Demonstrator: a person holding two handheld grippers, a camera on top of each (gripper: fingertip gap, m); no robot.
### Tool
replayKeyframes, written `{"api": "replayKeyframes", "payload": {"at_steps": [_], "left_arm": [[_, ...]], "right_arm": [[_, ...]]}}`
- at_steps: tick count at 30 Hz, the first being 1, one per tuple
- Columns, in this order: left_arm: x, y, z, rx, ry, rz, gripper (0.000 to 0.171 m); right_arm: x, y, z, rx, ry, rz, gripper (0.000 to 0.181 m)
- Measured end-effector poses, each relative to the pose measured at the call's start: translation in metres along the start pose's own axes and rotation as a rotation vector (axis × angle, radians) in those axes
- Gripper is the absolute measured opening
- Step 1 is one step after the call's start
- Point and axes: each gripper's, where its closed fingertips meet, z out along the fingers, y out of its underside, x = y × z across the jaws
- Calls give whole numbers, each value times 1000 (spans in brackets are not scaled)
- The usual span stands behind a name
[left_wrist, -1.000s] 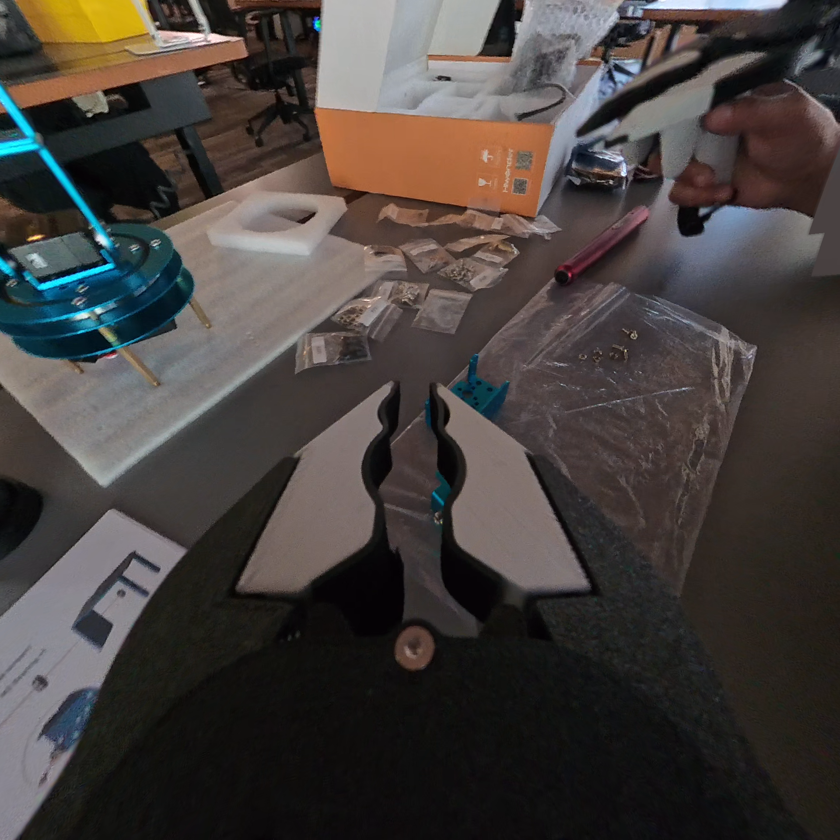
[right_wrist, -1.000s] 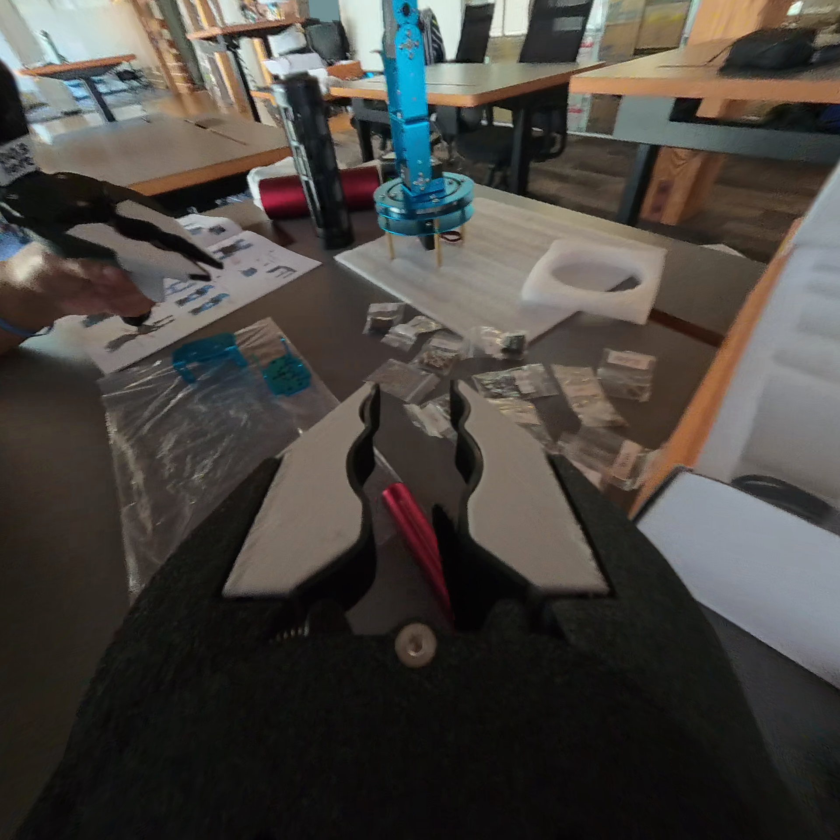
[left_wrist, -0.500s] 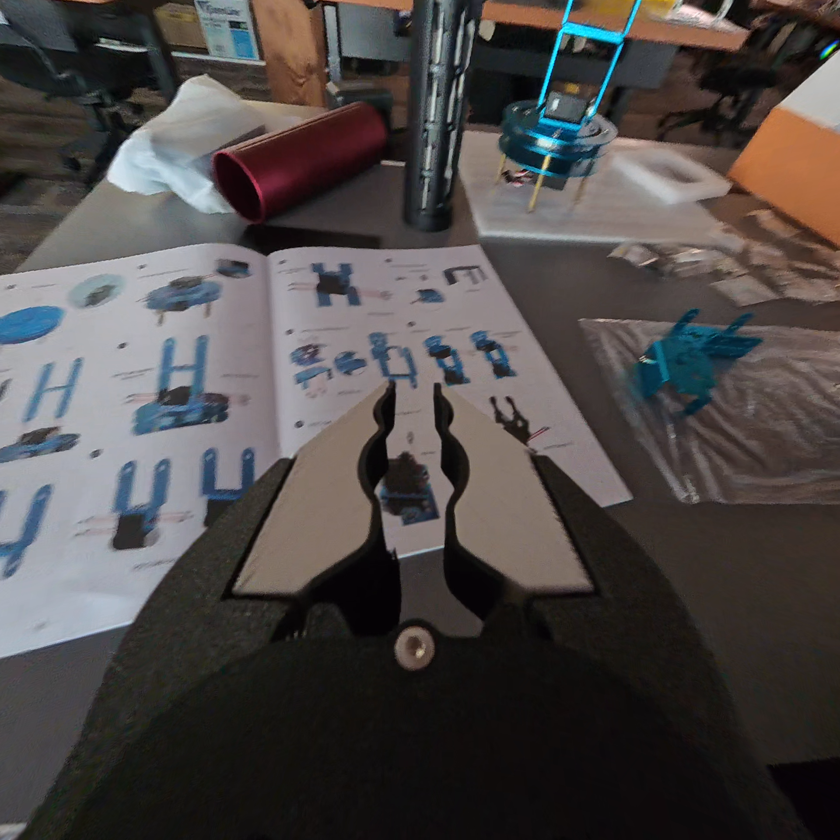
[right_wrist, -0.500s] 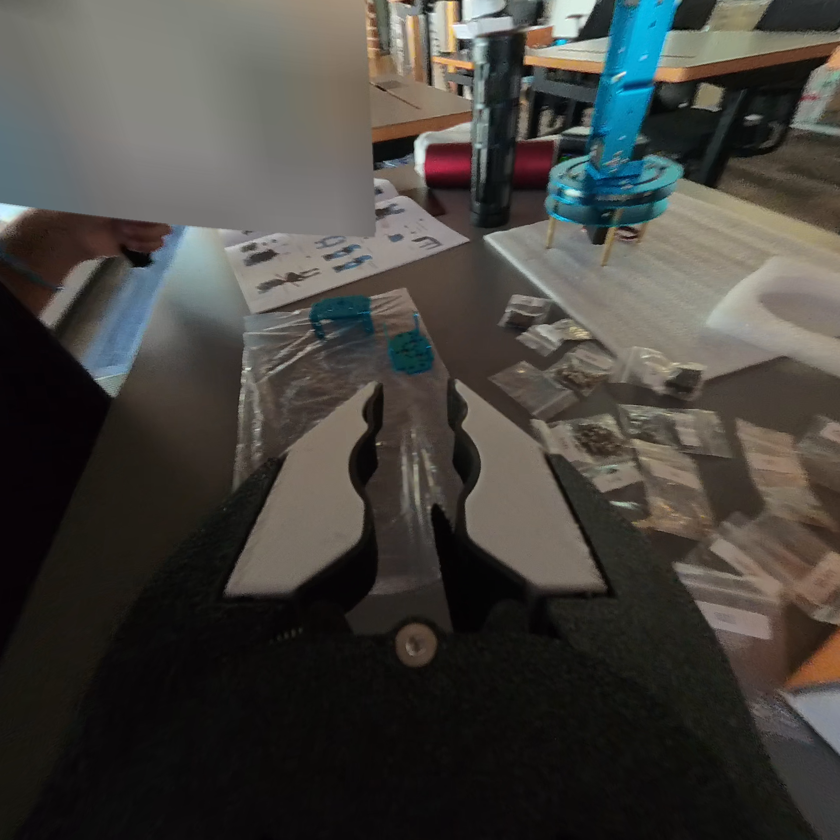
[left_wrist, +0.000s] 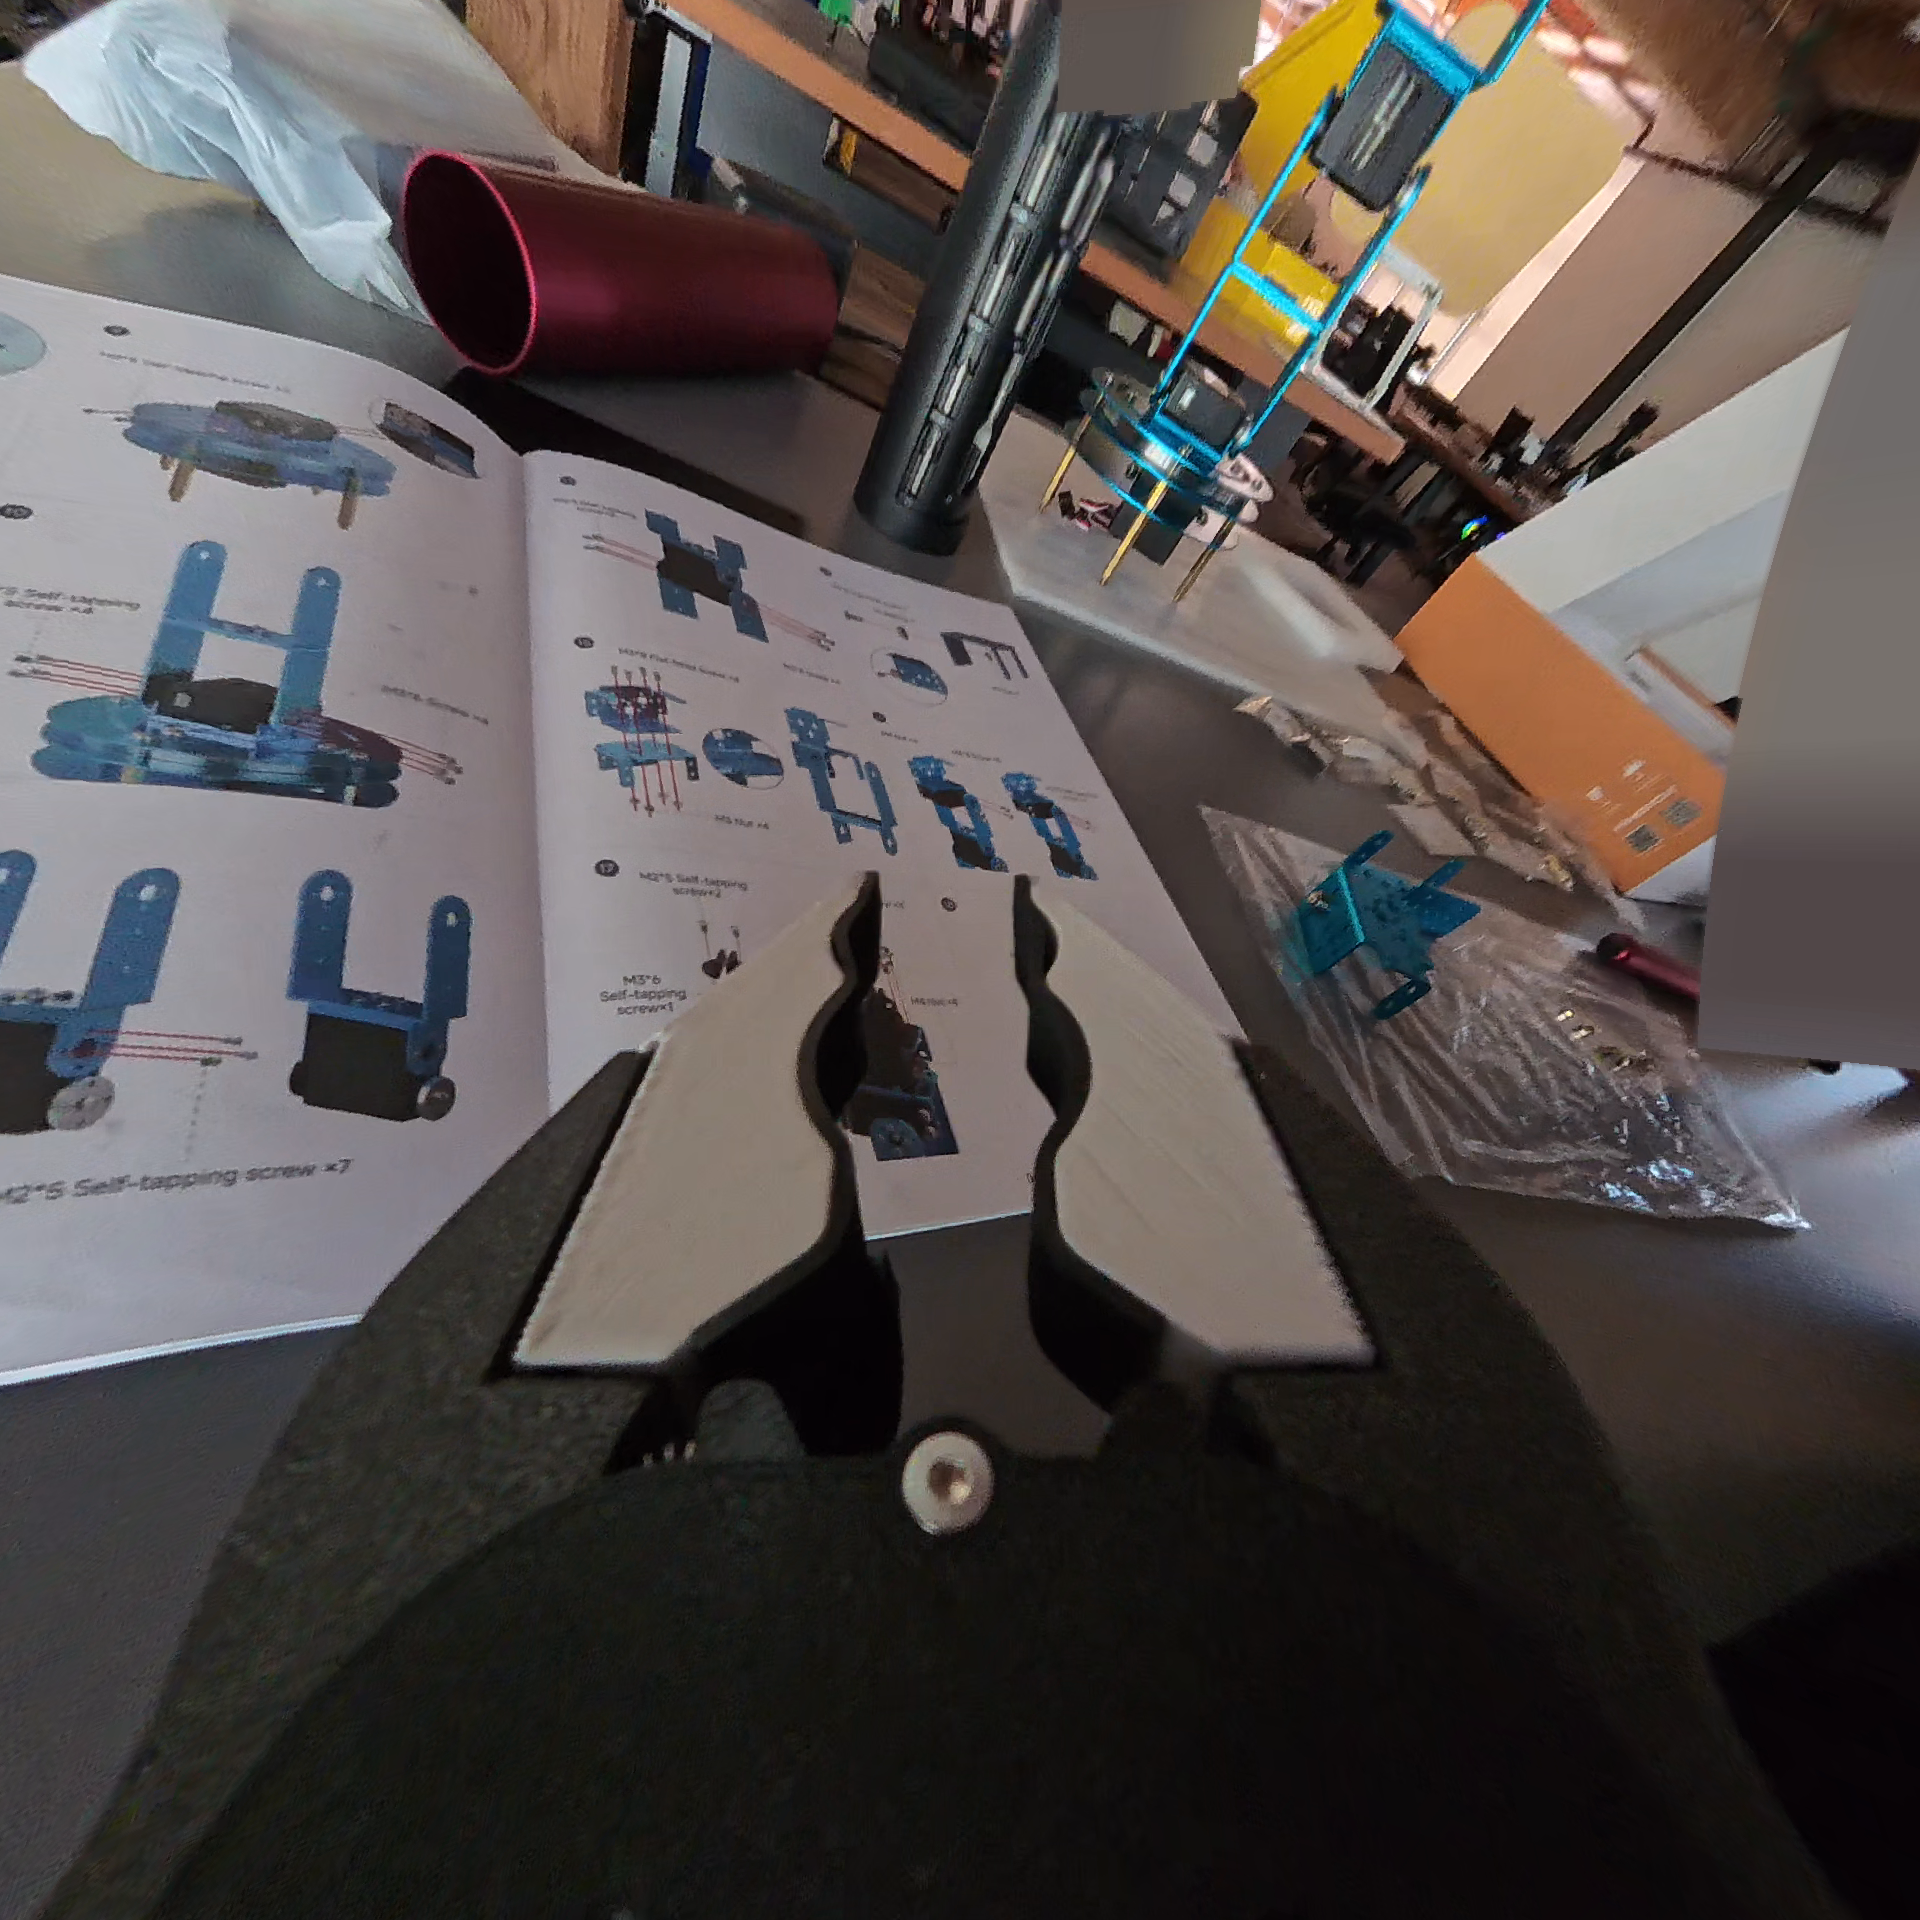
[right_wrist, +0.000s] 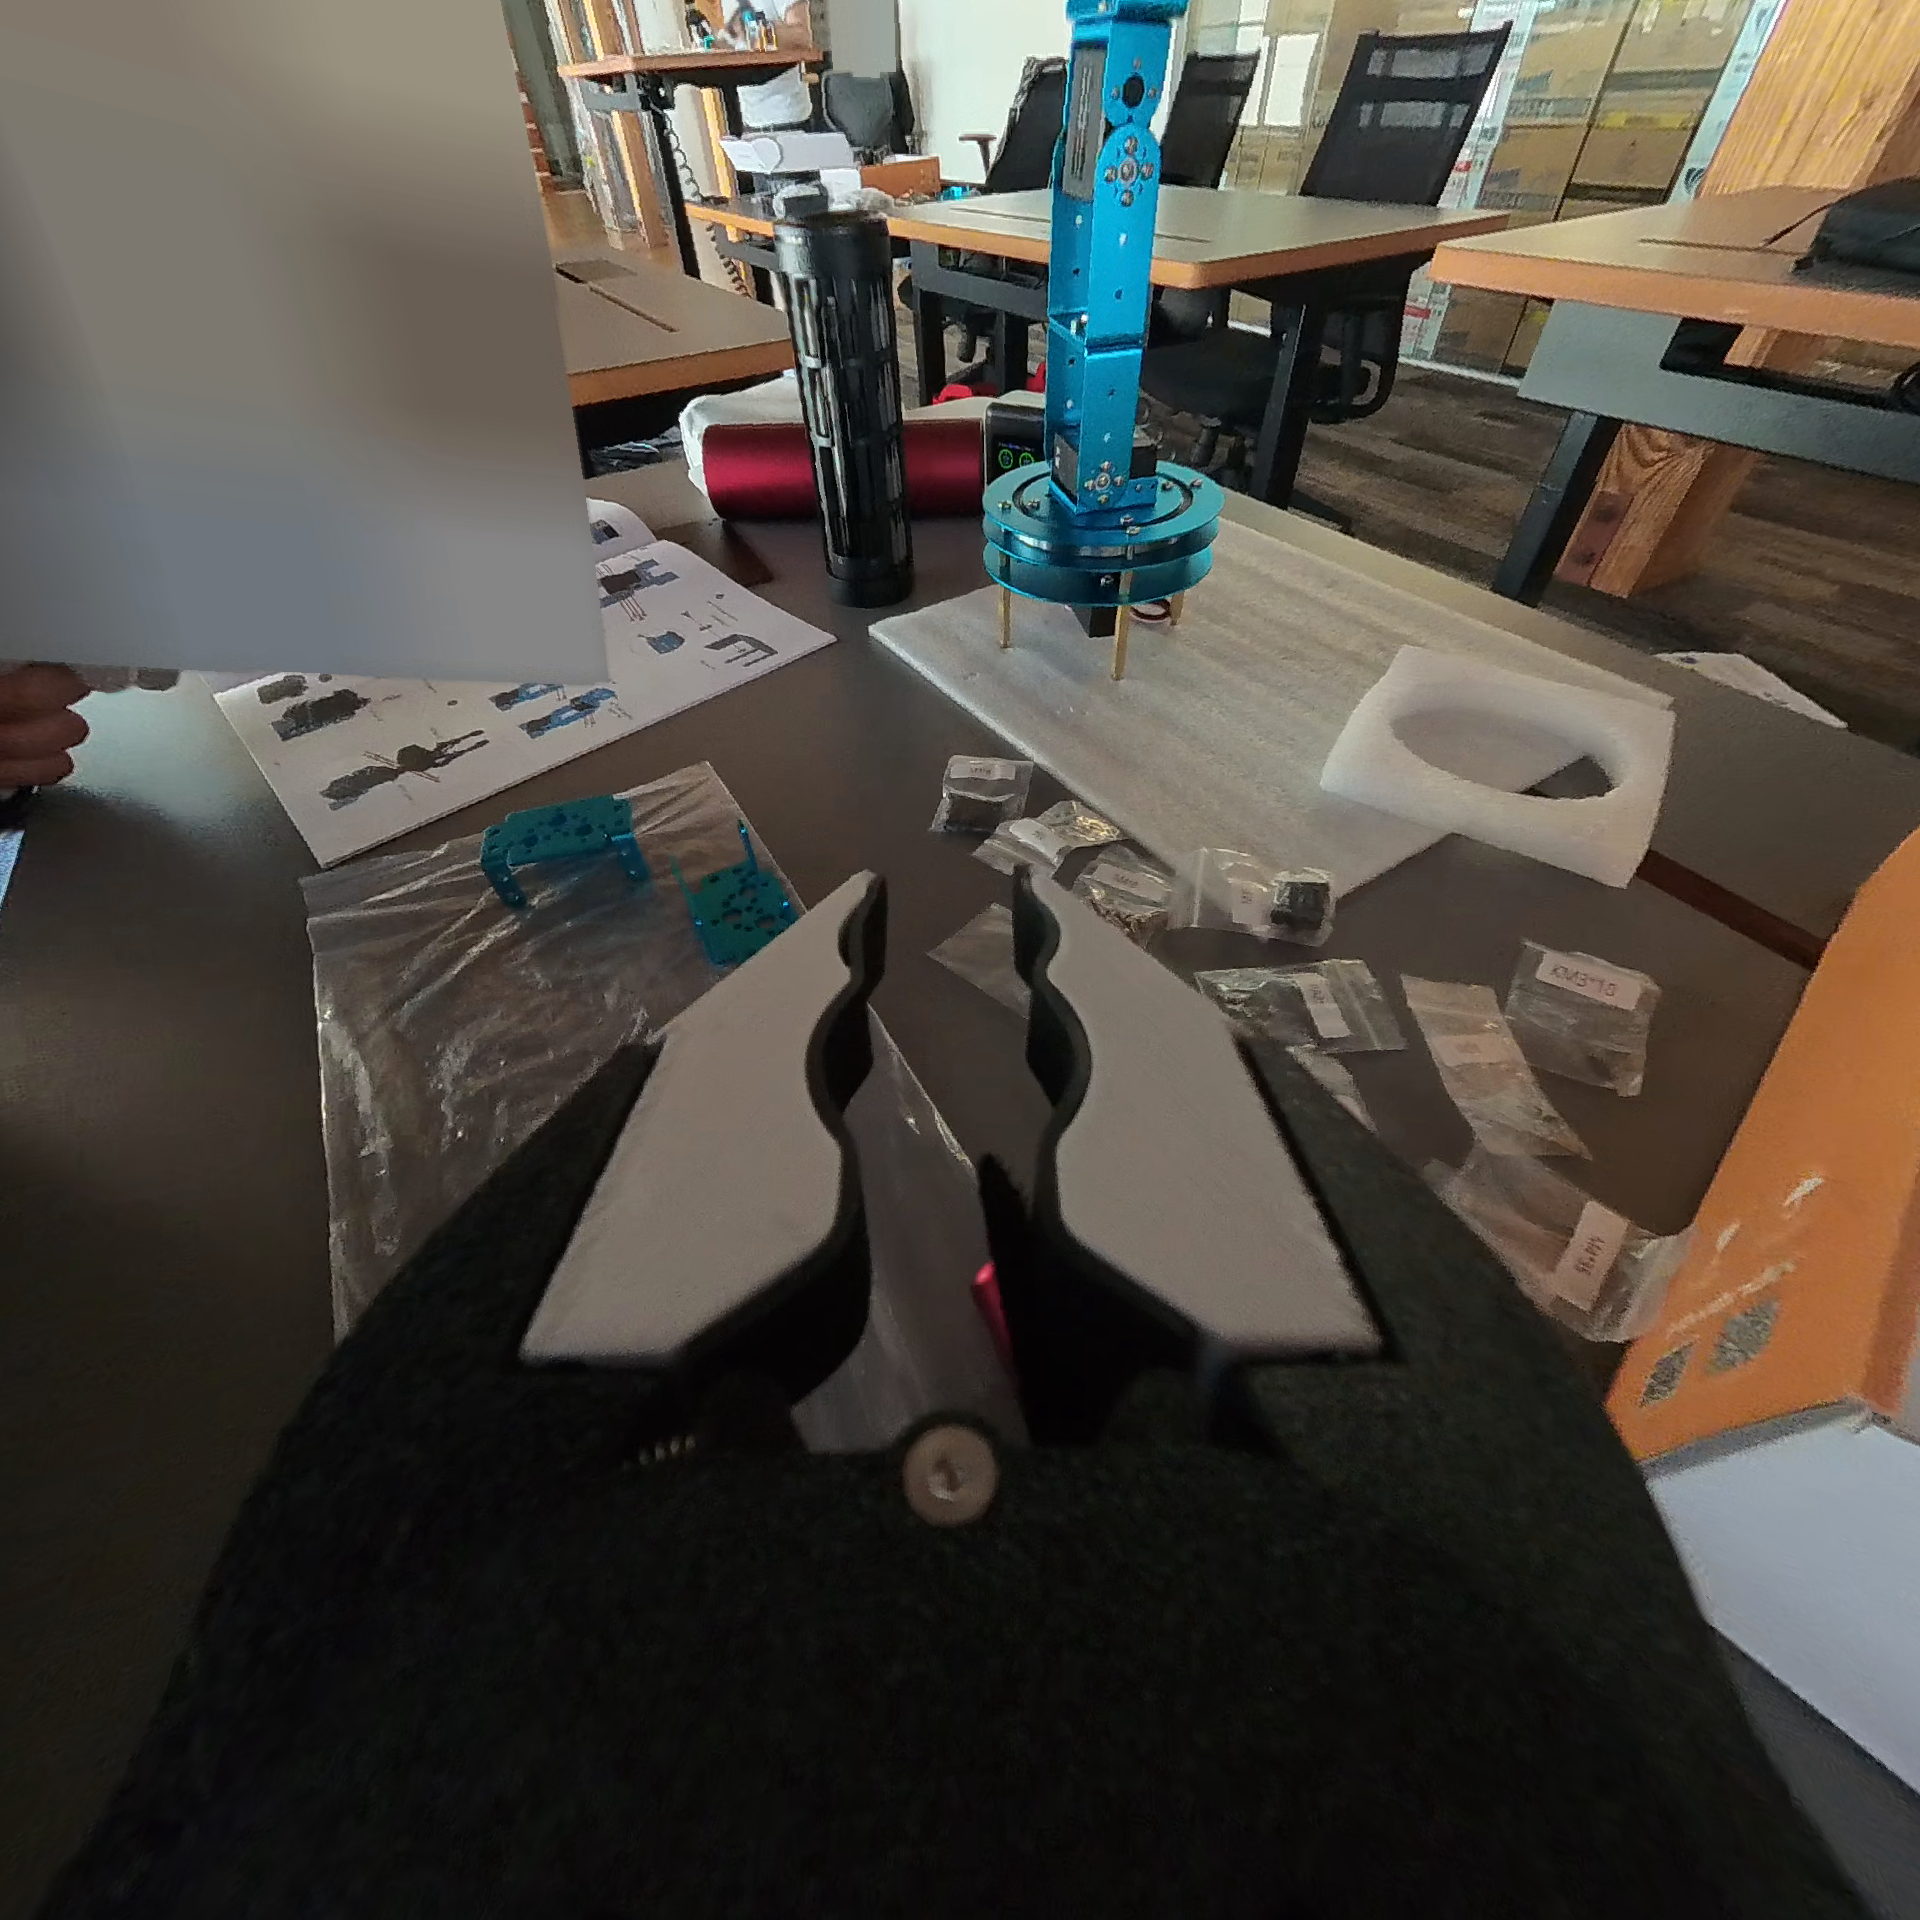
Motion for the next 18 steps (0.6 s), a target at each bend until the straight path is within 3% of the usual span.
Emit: {"api": "replayKeyframes", "payload": {"at_steps": [18], "left_arm": [[-8,14,9,-66,-79,-11,24]], "right_arm": [[14,6,12,-25,55,41,22]]}}
